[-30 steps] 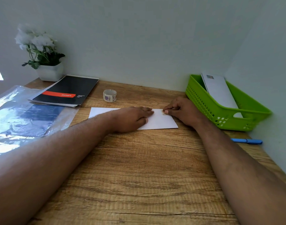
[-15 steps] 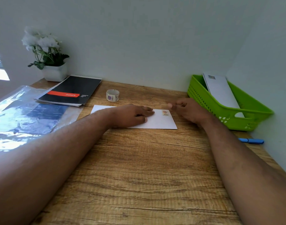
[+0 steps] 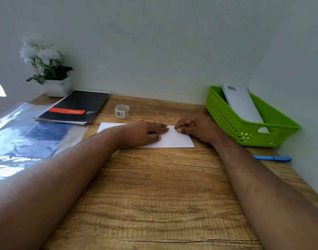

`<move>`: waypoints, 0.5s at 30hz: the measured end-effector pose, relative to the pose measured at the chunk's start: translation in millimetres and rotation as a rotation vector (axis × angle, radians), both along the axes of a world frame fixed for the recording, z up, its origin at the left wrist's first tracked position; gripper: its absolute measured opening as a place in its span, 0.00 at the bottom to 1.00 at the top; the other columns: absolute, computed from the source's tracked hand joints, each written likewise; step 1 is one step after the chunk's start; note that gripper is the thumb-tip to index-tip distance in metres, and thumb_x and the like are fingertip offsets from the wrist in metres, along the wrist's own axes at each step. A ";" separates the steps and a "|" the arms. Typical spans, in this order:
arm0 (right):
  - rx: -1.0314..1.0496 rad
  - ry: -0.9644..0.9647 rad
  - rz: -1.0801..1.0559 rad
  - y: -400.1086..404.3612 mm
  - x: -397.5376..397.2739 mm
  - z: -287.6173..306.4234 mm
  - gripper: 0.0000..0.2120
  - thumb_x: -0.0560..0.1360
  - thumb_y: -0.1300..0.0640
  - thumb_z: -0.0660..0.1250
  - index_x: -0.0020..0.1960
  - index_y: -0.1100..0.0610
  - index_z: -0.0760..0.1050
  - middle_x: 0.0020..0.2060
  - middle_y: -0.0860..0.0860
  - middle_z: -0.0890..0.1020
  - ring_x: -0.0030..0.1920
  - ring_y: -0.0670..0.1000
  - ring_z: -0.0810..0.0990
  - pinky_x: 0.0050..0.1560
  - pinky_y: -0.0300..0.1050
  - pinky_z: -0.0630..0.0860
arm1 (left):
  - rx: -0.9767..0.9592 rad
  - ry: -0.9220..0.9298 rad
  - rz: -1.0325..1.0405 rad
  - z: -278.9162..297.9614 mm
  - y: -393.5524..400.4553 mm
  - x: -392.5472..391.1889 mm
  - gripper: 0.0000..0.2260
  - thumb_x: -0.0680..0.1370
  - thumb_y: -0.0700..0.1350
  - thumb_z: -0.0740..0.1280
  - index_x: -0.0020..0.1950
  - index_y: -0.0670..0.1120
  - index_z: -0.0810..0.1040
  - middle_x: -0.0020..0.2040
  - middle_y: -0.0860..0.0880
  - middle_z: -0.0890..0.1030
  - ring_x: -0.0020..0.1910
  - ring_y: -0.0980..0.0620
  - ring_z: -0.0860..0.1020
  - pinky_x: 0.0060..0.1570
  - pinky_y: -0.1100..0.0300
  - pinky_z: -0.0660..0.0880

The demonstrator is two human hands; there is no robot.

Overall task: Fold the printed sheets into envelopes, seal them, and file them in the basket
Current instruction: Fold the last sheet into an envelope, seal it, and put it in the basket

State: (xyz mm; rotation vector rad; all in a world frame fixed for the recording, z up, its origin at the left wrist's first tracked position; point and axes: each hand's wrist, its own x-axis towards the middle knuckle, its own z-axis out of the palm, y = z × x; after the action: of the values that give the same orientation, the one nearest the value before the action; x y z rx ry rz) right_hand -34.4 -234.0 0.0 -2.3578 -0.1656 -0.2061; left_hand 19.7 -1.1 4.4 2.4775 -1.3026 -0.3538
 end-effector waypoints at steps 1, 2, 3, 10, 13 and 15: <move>0.004 0.017 0.011 -1.1 0.1 -0.9 0.09 0.71 0.60 0.74 0.51 0.52 0.84 0.49 0.42 0.83 0.50 0.36 0.80 0.51 0.29 0.72 | 0.004 0.000 -0.001 0.3 -0.1 0.0 0.21 0.83 0.50 0.57 0.77 0.56 0.61 0.78 0.57 0.60 0.76 0.57 0.59 0.75 0.56 0.53; -0.001 0.043 0.013 -3.4 0.8 -2.1 0.10 0.71 0.58 0.74 0.53 0.52 0.83 0.53 0.43 0.83 0.54 0.37 0.79 0.56 0.31 0.71 | 0.008 -0.002 -0.002 0.7 -0.3 0.0 0.21 0.83 0.50 0.57 0.77 0.56 0.61 0.78 0.57 0.60 0.76 0.57 0.59 0.74 0.56 0.53; -0.019 0.073 0.008 -5.5 1.1 -2.8 0.12 0.71 0.56 0.74 0.55 0.51 0.83 0.58 0.44 0.81 0.58 0.39 0.77 0.62 0.35 0.68 | 0.010 -0.003 -0.003 0.8 -0.4 0.2 0.21 0.83 0.50 0.57 0.77 0.56 0.61 0.78 0.57 0.60 0.76 0.57 0.59 0.74 0.56 0.53; -0.141 0.153 -0.016 -9.0 -1.8 0.2 0.20 0.72 0.44 0.70 0.63 0.45 0.77 0.73 0.46 0.66 0.76 0.46 0.55 0.76 0.53 0.49 | 0.012 0.000 -0.006 1.1 0.8 -1.0 0.21 0.84 0.51 0.56 0.77 0.56 0.61 0.78 0.58 0.60 0.76 0.57 0.58 0.73 0.58 0.52; -0.377 0.284 -0.076 -10.4 -3.8 0.5 0.27 0.73 0.34 0.61 0.71 0.35 0.63 0.78 0.43 0.51 0.77 0.51 0.43 0.74 0.64 0.43 | 0.016 0.003 -0.011 0.7 2.1 -0.4 0.21 0.84 0.51 0.56 0.77 0.57 0.60 0.78 0.58 0.60 0.76 0.57 0.58 0.73 0.57 0.52; -0.432 0.290 -0.105 -8.8 -3.3 -1.1 0.31 0.75 0.32 0.55 0.75 0.36 0.53 0.77 0.41 0.46 0.77 0.51 0.41 0.74 0.64 0.42 | 0.010 0.006 -0.011 0.1 2.8 0.1 0.21 0.83 0.53 0.56 0.77 0.57 0.61 0.77 0.59 0.60 0.76 0.58 0.58 0.72 0.57 0.52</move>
State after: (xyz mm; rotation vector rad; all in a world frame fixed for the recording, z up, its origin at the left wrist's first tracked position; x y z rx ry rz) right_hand -37.7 -242.8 -1.1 -2.7948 0.0623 0.1380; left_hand 19.8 1.6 4.5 2.4758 -1.3160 -0.3714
